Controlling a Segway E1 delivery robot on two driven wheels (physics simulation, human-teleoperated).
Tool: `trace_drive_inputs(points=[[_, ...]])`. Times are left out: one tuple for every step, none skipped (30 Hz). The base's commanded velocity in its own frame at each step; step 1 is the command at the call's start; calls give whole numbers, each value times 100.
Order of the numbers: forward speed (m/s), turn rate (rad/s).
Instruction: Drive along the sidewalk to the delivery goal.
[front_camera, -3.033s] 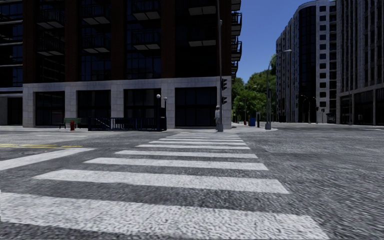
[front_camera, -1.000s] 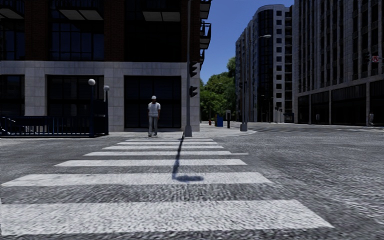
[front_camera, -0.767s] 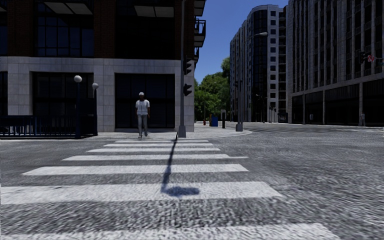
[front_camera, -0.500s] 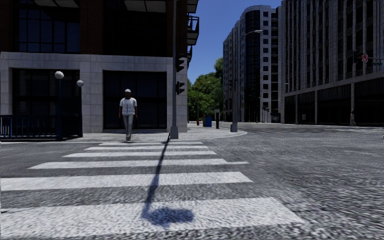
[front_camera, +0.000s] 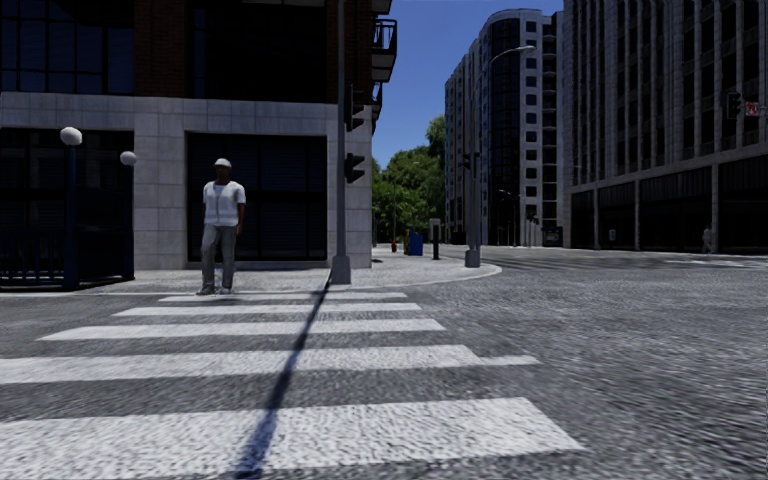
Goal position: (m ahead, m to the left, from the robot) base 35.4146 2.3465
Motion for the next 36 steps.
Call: trace_drive_inputs(points=[[200, 0], [200, 0], [200, 0], [200, 0], [200, 0], [200, 0], [200, 0], [200, 2], [200, 4], [200, 4], [200, 6], [200, 9], [200, 16], [200, 16], [200, 20], [200, 21], [200, 22], [200, 22], [200, 28], [200, 34], [200, 36], [200, 36], [200, 37], [200, 37], [200, 37], [200, 37], [200, 37], [200, 37], [200, 37], [200, 37], [200, 37], [200, 37], [200, 37], [200, 37], [200, 37], [200, 37]])
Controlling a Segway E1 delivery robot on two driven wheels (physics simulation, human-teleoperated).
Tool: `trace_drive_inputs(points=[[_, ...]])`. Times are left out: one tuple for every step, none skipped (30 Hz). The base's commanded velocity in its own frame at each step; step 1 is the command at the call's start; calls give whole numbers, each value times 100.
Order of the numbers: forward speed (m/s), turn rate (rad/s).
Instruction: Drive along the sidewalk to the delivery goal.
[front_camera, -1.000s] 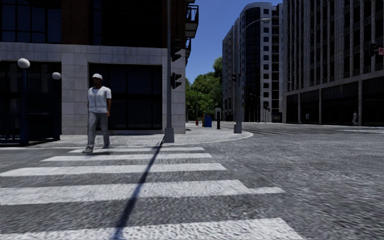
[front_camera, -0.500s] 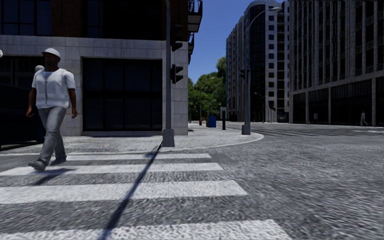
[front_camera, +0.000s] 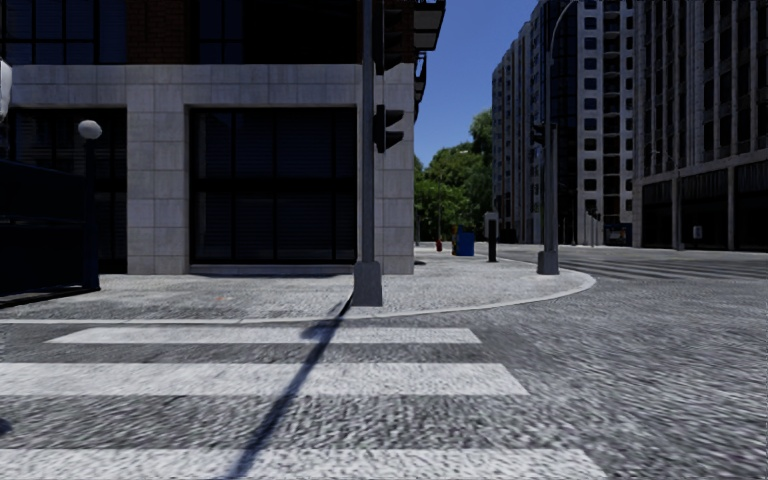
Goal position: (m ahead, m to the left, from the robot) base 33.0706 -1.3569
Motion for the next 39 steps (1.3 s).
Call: trace_drive_inputs(points=[[200, 37], [200, 0], [200, 0], [200, 0], [200, 0], [200, 0], [200, 0], [200, 0], [200, 0], [200, 0], [200, 0], [200, 0], [200, 0], [200, 0], [200, 0], [200, 0], [200, -10], [200, -21], [197, -28], [197, -28], [193, -35], [192, -38], [192, -40], [192, -40], [192, -45], [192, -55], [192, -60], [192, -60], [191, -61], [191, -61], [190, -61], [190, -61], [190, -61], [189, -61], [189, -61], [188, -61], [188, -61], [188, -58], [187, -43]])
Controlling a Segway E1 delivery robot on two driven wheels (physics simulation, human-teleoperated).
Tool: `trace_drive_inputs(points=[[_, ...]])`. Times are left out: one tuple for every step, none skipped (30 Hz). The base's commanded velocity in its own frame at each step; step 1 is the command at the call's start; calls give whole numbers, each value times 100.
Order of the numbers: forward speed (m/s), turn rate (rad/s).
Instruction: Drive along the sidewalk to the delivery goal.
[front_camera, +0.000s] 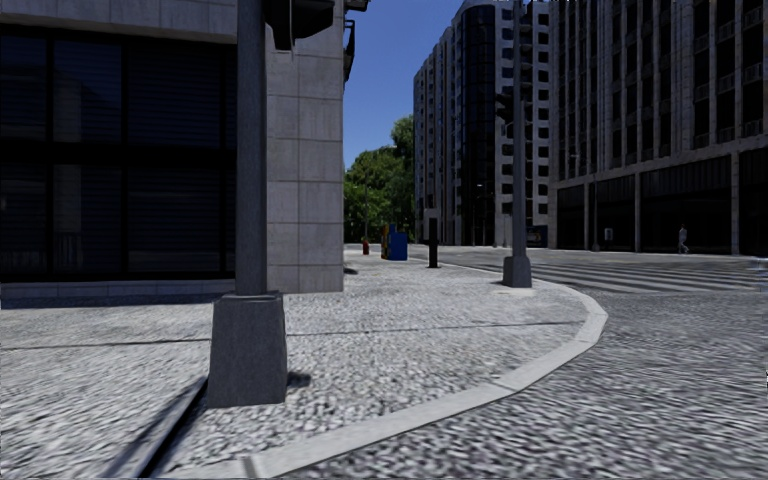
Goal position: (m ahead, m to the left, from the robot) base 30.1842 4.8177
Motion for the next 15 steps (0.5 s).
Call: trace_drive_inputs(points=[[187, -43], [187, -31], [187, -22], [187, -22], [186, -1], [185, 0], [180, 0], [178, 0], [178, 0], [173, 0], [167, 0], [167, 0], [164, 0], [162, 0], [159, 0]])
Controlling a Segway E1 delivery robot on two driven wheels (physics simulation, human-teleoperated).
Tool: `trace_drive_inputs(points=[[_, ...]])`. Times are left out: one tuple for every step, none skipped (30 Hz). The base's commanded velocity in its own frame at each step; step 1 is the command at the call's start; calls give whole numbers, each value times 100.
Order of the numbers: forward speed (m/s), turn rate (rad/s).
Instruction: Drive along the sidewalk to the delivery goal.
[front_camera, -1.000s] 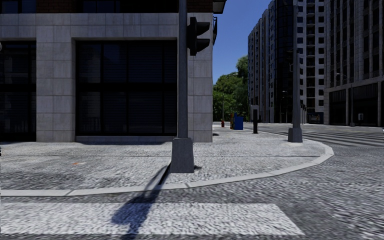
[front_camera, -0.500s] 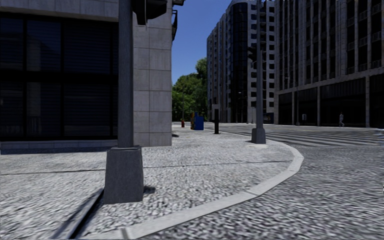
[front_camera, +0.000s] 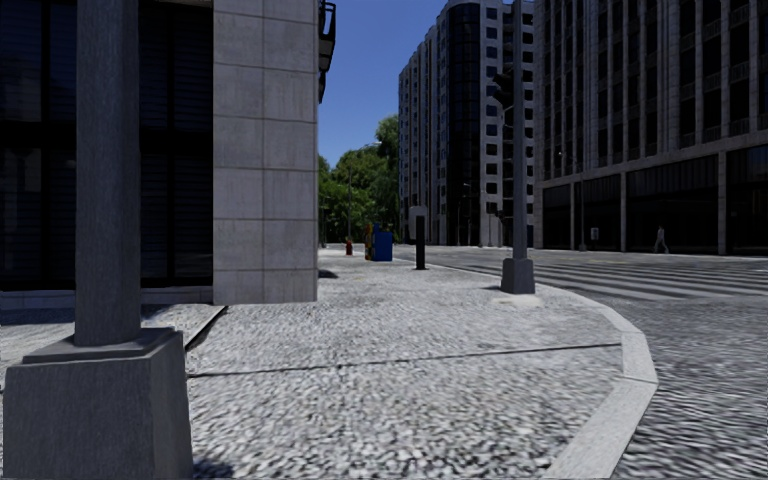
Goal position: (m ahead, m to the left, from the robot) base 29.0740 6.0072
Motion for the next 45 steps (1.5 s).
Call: trace_drive_inputs(points=[[159, 0], [158, 0], [157, 0], [157, 0], [157, 0], [157, 0], [157, 0], [156, 0], [156, 0], [154, 0], [151, 0], [151, 0], [149, 0], [141, 0], [136, 0], [136, 0], [135, 0], [134, 0], [134, 0], [134, 0], [134, 0], [134, 0], [134, 0], [134, 0], [134, 0], [134, 0], [134, 0], [134, 0], [134, 0], [134, 0], [134, 0], [134, 0], [134, 0], [134, 0], [134, 0], [134, 0], [134, 0], [134, 0], [134, 0], [134, 0], [134, 0], [200, 0], [200, 0], [200, 0], [200, 0]])
